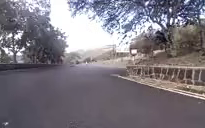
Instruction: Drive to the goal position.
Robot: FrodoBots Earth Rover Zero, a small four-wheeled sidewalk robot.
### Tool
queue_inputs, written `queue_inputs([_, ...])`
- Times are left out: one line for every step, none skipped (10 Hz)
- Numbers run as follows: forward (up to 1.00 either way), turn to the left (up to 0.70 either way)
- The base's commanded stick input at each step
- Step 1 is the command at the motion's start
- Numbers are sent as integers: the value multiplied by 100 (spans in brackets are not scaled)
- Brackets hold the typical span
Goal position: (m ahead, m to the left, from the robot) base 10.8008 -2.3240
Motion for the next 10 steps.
queue_inputs([70,0])
queue_inputs([70,0])
queue_inputs([70,0])
queue_inputs([70,0])
queue_inputs([70,0])
queue_inputs([70,0])
queue_inputs([70,0])
queue_inputs([70,0])
queue_inputs([70,0])
queue_inputs([70,0])
